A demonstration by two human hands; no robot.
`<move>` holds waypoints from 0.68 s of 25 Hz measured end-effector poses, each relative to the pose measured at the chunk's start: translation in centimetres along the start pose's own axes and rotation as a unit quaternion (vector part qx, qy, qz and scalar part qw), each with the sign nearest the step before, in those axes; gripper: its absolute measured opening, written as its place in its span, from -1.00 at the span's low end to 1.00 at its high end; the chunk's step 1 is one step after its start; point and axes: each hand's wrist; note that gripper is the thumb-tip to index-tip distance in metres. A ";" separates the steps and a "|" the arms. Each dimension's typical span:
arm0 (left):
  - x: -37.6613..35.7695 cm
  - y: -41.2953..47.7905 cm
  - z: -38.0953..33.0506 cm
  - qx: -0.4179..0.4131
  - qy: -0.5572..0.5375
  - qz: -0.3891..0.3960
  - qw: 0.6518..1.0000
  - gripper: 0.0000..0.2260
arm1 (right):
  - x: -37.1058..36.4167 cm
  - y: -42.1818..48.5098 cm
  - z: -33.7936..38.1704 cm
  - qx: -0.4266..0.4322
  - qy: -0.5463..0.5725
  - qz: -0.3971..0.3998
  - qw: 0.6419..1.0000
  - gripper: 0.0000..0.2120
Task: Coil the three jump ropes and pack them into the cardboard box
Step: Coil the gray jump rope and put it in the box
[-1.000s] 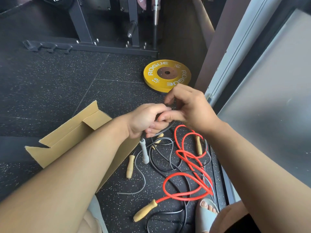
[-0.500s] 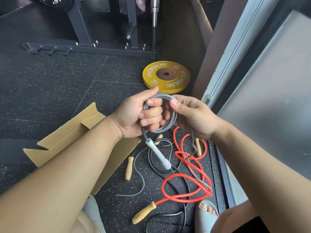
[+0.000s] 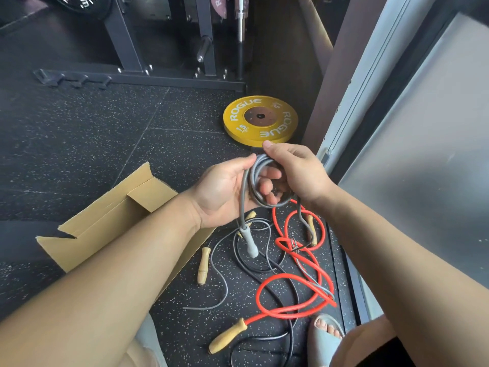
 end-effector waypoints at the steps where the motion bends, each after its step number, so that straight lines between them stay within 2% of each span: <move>1: 0.1 -0.1 0.2 0.002 -0.011 0.012 1.000 -0.58 | -0.1 -0.2 0.1 0.000 0.004 0.006 1.000 -0.50; 5: -0.1 -0.4 0.9 -0.016 -0.051 0.022 0.998 -0.64 | -0.6 -0.8 0.3 -0.023 0.031 0.014 0.999 -0.49; 9: -0.6 0.2 1.4 -0.058 -0.044 -0.013 0.997 -0.67 | -1.1 -0.5 -0.6 0.004 0.035 0.012 0.999 -0.49; 14: -0.3 0.9 1.0 -0.080 -0.045 -0.077 0.993 -0.60 | -0.8 0.2 -1.3 0.053 -0.058 -0.003 0.997 -0.48; 17: 0.4 0.7 0.0 -0.098 -0.084 -0.090 0.988 -0.65 | 0.2 -0.1 -1.4 0.069 -0.137 -0.034 0.988 -0.76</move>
Point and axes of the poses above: each hand's wrist, its own y-axis towards the middle knuckle, its own x-axis out of the back of the hand, z = x × y, and after that the axes turned 2 degrees about x, right-handed
